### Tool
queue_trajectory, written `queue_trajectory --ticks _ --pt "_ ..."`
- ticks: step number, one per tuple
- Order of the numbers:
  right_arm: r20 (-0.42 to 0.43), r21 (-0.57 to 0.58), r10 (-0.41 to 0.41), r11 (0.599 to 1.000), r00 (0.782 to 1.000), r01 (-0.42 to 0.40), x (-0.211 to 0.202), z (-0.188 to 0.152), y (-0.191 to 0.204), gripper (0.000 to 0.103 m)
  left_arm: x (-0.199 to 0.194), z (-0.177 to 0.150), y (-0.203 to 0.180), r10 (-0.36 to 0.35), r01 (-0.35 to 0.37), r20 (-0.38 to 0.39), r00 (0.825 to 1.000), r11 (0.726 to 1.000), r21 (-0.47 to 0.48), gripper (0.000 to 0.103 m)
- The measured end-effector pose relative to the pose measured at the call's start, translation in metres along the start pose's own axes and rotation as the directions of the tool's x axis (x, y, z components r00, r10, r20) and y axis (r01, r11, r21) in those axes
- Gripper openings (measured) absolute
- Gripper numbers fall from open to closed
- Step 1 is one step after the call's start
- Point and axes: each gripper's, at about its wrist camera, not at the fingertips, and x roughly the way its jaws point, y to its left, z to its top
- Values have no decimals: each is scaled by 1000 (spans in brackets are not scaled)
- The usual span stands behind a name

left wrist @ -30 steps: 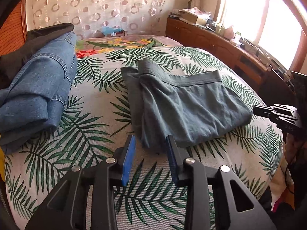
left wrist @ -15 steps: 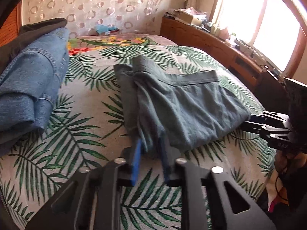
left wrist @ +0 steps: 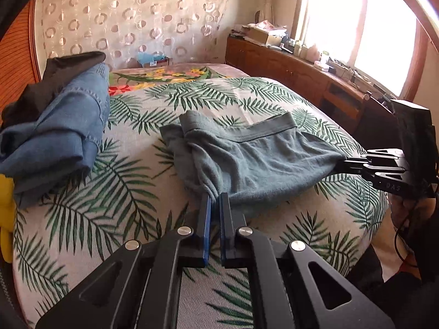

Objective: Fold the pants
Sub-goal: 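Open and reclose the left tool on the folded edge while the right tool holds, then open both tools and regrip the folded shorts at their middle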

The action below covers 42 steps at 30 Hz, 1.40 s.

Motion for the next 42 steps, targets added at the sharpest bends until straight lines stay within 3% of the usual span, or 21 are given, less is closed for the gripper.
queue_trajectory --ticks 6,22,26,29,31,32,33,36,42 --pt "-11 1 -1 1000 1000 1 -3 -5 2 8 4 -10 -4 6 -7 -25 1000 1000 -12 6" --pt "-6 -5 -28 1000 1000 28 -23 -3 7 8 -10 0 -11 71 -71 2 997 997 1 7" --pt "17 -1 -47 999 999 47 -34 -2 5 8 -8 4 -8 77 -77 2 997 997 -1 12" --pt "39 8 -58 998 998 58 -41 1 3 9 -3 8 -6 91 -91 -7 996 996 -1 24" --pt "48 15 -60 998 997 60 -42 4 1 15 -1 11 -5 91 -91 -5 996 996 0 42" --pt "52 21 -63 998 997 62 -42 5 1 16 0 13 -4 89 -89 -1 996 996 0 46" --pt "56 25 -64 998 996 63 -41 7 -1 21 2 14 -4 88 -88 0 996 996 1 50" --pt "61 36 -70 997 996 68 -36 10 -1 40 8 19 -2 83 -83 1 997 997 -1 81" --pt "40 77 -63 995 997 60 -11 17 -9 47 27 28 3 69 -69 -11 998 998 -10 83"
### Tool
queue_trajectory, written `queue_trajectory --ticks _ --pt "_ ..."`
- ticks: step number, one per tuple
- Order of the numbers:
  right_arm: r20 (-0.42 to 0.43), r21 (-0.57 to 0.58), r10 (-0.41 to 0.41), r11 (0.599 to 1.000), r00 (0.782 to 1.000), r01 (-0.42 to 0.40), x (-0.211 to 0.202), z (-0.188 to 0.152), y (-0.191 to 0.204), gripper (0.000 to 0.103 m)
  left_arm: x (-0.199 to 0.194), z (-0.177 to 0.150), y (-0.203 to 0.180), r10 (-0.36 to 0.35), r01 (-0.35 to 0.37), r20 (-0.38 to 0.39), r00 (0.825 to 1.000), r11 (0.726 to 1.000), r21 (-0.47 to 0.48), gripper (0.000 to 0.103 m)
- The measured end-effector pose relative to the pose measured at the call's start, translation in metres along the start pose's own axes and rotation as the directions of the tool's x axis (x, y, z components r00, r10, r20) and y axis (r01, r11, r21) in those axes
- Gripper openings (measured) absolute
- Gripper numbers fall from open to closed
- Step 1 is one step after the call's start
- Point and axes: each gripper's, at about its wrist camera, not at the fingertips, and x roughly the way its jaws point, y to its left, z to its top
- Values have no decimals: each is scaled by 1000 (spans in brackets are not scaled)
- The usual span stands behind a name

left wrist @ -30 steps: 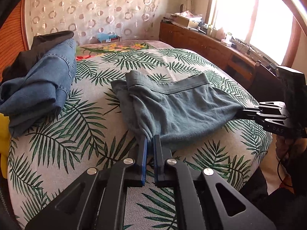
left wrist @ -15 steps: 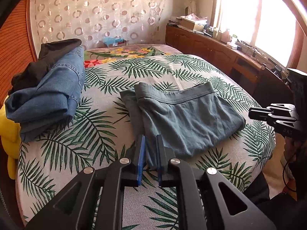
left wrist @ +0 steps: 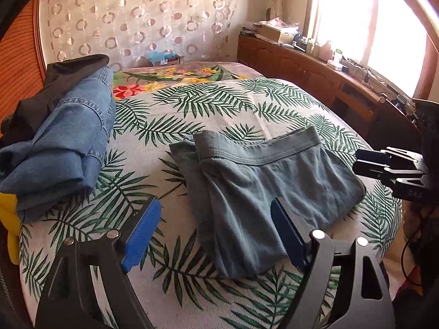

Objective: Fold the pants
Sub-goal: 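Open both tools and regrip the folded shorts at their middle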

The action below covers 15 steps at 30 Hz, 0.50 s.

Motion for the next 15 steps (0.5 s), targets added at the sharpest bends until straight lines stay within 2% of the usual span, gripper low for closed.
queue_trajectory --ticks 2,8,15 --pt "-17 27 -3 1000 1000 4 11 4 -4 47 9 4 5 -7 6 -12 1000 1000 -15 83" --pt "-66 85 -5 996 998 10 38 13 -15 47 32 13 17 52 -53 -39 998 998 -23 83" --pt "-77 100 -9 995 997 17 52 18 -13 47 50 17 22 44 -46 -72 996 999 -28 83"
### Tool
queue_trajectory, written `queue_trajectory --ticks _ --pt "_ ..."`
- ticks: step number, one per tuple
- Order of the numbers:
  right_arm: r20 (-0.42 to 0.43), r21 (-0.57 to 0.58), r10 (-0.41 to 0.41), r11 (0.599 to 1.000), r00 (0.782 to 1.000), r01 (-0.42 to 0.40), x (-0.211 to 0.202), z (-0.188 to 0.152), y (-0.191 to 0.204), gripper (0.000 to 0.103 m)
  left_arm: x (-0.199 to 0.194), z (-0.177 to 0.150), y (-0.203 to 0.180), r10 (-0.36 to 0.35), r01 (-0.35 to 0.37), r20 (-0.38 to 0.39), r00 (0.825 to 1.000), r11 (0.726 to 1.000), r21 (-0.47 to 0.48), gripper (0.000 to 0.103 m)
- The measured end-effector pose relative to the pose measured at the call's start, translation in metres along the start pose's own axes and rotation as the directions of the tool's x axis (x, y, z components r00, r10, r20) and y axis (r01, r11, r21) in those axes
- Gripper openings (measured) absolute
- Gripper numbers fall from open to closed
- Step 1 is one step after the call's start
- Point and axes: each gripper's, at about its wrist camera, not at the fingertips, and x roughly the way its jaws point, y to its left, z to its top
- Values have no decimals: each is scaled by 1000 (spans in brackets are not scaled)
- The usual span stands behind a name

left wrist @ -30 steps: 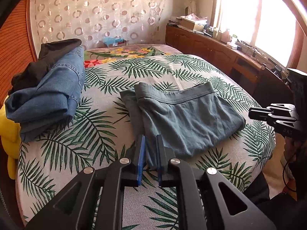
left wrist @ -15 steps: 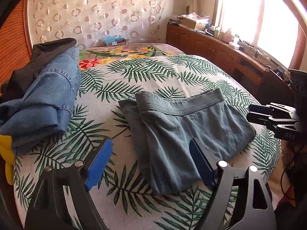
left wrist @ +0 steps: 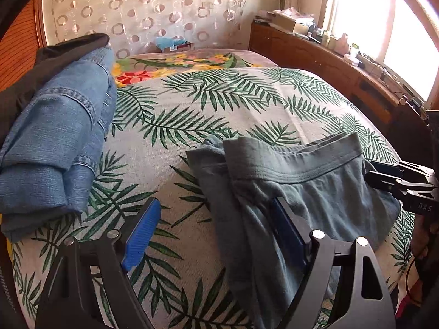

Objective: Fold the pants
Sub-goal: 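Open both tools and regrip the folded shorts at their middle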

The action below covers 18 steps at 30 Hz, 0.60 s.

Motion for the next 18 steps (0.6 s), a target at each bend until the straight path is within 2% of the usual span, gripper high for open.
queue_trajectory --ticks 3,16,17,18 --pt "6 -11 -14 1000 1000 14 4 0 3 47 9 -4 1 -1 1 -20 1000 1000 -1 83" --pt "19 -43 -31 999 999 32 7 -5 8 47 9 -6 -1 -4 4 -23 1000 1000 5 88" --pt "16 -48 -31 998 999 32 8 -4 9 45 9 -6 -1 -4 4 -23 1000 1000 5 88" --pt "11 -58 -30 998 999 31 8 -4 10 39 9 -5 -1 -6 6 -23 1000 1000 8 88"
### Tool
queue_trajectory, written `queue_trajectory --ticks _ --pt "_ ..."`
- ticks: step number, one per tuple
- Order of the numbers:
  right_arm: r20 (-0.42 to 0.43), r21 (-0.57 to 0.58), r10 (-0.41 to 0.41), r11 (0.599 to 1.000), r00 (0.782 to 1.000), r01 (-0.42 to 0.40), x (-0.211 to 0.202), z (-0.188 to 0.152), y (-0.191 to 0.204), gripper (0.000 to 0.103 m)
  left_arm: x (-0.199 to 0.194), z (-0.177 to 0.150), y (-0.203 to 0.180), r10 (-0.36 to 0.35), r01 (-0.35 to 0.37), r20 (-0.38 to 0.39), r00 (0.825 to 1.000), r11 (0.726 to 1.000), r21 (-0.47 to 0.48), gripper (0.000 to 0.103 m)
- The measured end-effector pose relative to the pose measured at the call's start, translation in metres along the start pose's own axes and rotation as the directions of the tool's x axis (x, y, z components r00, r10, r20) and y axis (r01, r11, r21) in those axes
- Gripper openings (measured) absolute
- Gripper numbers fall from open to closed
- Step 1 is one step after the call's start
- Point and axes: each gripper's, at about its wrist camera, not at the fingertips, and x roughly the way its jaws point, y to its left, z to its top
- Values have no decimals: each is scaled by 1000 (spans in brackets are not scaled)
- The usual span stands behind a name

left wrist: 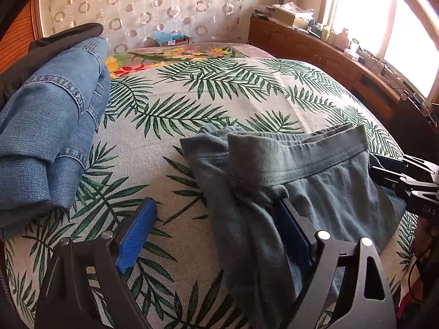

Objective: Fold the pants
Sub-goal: 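Open both tools and regrip the folded shorts at their middle, then lift the folded shorts with both tools and carry them toward the jeans stack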

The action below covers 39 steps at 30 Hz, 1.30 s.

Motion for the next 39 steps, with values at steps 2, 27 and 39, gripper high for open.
queue_trajectory --ticks 2,27,39 --pt "-6 -17 1 1000 1000 -1 1 1 3 36 0 1 1 -8 8 2 1000 1000 -4 88" --pt "129 -71 39 997 991 -29 -34 14 15 10 -65 21 -26 -124 116 161 979 992 58 16" --pt "178 -156 49 988 983 -21 -47 44 33 10 -102 35 -3 -91 82 260 961 996 45 16"
